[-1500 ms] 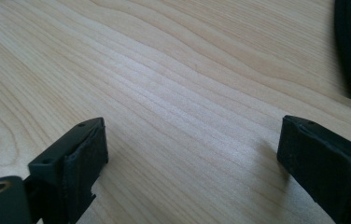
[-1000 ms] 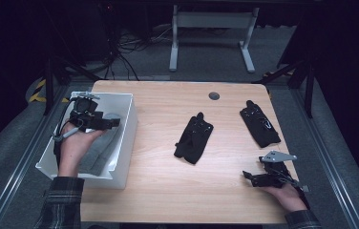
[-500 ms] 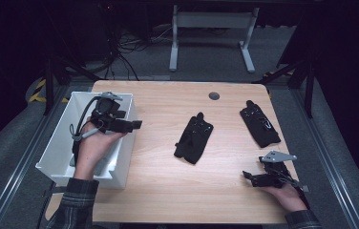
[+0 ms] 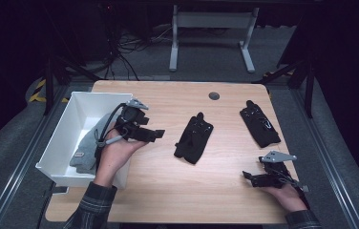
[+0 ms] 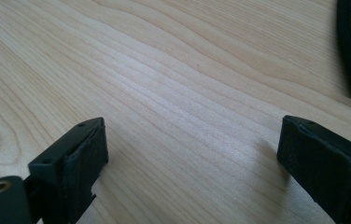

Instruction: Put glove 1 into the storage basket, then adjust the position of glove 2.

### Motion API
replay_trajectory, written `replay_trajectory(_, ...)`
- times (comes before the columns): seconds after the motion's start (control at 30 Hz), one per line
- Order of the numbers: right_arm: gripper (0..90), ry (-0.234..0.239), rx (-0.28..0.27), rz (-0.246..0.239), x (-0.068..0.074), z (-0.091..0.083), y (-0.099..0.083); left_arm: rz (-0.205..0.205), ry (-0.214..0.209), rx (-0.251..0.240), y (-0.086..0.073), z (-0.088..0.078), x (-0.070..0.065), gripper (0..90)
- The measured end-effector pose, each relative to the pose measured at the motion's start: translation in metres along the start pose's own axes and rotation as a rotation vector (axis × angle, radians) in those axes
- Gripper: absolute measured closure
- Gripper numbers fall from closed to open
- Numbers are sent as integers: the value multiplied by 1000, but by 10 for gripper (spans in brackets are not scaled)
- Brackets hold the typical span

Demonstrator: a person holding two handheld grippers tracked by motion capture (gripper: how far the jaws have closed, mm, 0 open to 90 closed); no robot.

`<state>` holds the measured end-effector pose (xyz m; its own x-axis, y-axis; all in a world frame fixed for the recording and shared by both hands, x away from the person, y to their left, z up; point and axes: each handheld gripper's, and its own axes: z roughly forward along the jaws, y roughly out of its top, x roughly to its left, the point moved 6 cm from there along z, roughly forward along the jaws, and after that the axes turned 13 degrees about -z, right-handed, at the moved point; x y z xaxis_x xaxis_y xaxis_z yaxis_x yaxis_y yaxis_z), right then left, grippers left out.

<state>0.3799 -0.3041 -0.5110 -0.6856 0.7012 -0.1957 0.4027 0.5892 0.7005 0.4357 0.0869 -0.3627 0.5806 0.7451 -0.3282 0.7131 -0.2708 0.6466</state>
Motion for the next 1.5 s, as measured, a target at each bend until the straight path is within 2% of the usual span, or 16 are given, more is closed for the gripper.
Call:
replay_trajectory(0.33,86,1,0,0,0,0,0,33,-36,33,-23,36,-26,233)
replay_trajectory(0.5,86,1,0,-1,0,0,0,46,-34,39,-39,50,-31,232)
replay_trajectory(0.77,78,-1,3,0,0,0,0,63,-16,59,-67,73,-24,211)
replay_trajectory(0.97,77,-5,4,3,0,0,0,58,-1,54,-84,87,-11,207)
replay_trajectory(1.1,92,-7,2,4,1,0,0,84,18,84,-96,99,-4,160)
replay_trajectory(1.13,114,-3,-2,0,1,0,1,84,18,84,-96,99,-4,154)
replay_trajectory(1.17,172,7,-2,-4,2,-1,2,99,33,94,-100,101,-2,146)
replay_trajectory(1.2,172,7,-2,-4,2,-1,2,103,36,94,-101,102,-2,146)
replay_trajectory(1.23,247,-7,11,-15,3,-4,4,124,48,99,-105,104,0,138)
replay_trajectory(1.3,277,-11,7,-19,3,-5,6,129,44,90,-106,105,0,133)
replay_trajectory(1.37,396,-22,-15,-29,3,-8,11,135,52,94,-109,108,1,118)
replay_trajectory(1.43,494,-32,-41,-18,-2,-11,18,132,39,100,-112,111,1,94)
replay_trajectory(1.5,603,-51,-52,-20,-7,-13,22,181,72,107,-116,114,2,52)
